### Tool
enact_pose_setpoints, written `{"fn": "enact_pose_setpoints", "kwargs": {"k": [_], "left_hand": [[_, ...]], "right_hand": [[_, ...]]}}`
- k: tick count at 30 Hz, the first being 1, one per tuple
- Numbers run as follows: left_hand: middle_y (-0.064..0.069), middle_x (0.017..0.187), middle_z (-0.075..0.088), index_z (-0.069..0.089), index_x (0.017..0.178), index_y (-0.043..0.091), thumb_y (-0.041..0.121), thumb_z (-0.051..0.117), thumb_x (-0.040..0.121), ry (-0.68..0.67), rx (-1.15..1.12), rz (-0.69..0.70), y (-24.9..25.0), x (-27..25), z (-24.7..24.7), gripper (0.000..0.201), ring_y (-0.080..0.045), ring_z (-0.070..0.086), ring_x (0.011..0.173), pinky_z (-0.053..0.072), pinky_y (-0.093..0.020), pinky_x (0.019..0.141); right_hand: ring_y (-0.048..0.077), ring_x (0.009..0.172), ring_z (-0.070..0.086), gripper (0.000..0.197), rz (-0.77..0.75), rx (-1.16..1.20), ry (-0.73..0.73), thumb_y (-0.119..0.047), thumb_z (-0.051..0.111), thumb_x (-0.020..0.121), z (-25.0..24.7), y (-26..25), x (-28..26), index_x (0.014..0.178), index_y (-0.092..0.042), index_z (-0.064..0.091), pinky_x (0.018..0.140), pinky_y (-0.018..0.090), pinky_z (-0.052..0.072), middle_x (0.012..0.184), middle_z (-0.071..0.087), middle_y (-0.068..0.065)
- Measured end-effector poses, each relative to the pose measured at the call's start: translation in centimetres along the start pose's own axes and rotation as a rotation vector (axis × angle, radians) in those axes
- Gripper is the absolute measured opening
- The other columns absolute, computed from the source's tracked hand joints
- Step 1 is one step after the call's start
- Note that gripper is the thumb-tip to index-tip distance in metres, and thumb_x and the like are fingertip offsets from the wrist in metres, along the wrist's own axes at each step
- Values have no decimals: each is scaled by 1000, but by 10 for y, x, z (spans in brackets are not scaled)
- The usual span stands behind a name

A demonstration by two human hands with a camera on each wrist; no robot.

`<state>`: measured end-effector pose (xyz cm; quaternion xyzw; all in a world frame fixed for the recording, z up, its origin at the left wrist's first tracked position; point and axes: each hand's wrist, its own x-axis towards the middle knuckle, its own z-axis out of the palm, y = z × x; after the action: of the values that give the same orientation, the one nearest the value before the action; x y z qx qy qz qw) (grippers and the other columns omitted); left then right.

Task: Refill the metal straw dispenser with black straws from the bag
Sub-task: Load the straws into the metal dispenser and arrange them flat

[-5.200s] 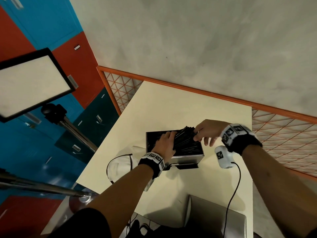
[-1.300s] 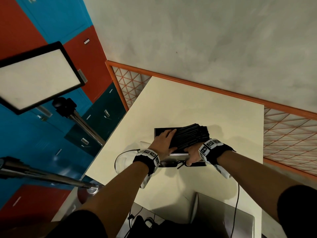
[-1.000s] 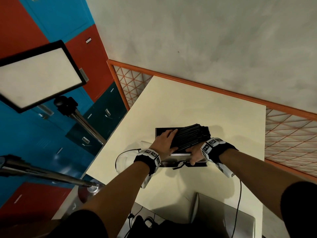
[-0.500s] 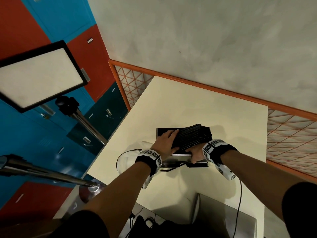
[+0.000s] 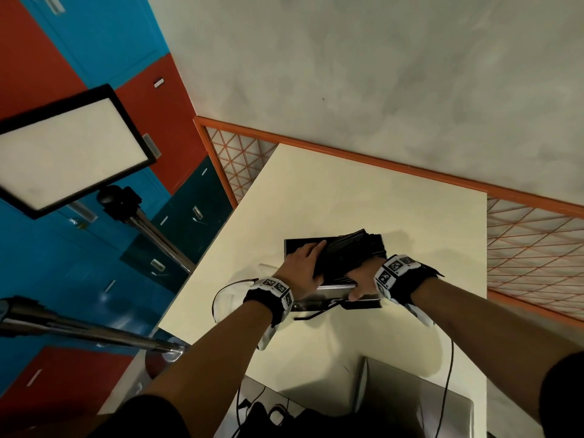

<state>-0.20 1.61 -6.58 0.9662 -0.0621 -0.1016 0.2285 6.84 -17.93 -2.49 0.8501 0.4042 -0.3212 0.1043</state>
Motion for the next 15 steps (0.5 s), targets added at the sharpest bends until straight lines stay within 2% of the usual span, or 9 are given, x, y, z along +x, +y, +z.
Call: {"fn": "enact_pose_setpoints", "kwargs": {"k": [3,6,9,11,15], "left_hand": [[-10,159,32,12,162,20,47,50,85,-20,-41,-10,2,1,-2,90,-31,36,141,34,-48,114],[-7,161,31,9,162,24,70,39,86,-27,-44,-6,1,0,0,94,-28,34,144,32,-47,116],[-5,162,30,8,161,27,85,39,79,-32,-51,4,-1,0,3,105,-27,33,146,31,-48,117],[-4,161,31,7,161,28,85,45,76,-23,-54,11,-2,0,3,109,-27,33,145,31,-50,116],[-3,158,34,10,160,27,71,62,78,-16,-82,-13,5,2,3,107,-26,38,142,35,-50,113]], "right_hand": [[29,107,60,57,-29,-13,19,-52,68,82,-2,4,-1,125,-16,58,91,37,49,122,64,6],[27,98,63,48,-36,-79,-8,-48,69,83,-10,4,-2,117,-15,62,82,32,50,110,67,6],[27,98,63,41,-56,-112,18,-43,66,85,-15,5,-2,115,-14,63,76,28,44,107,68,5],[26,101,63,36,-85,-105,65,-38,62,87,-20,7,-5,117,-16,62,83,31,48,111,67,4],[25,118,53,43,-128,-56,94,-24,55,94,-33,10,-11,136,-18,51,95,31,39,133,57,3]]}}
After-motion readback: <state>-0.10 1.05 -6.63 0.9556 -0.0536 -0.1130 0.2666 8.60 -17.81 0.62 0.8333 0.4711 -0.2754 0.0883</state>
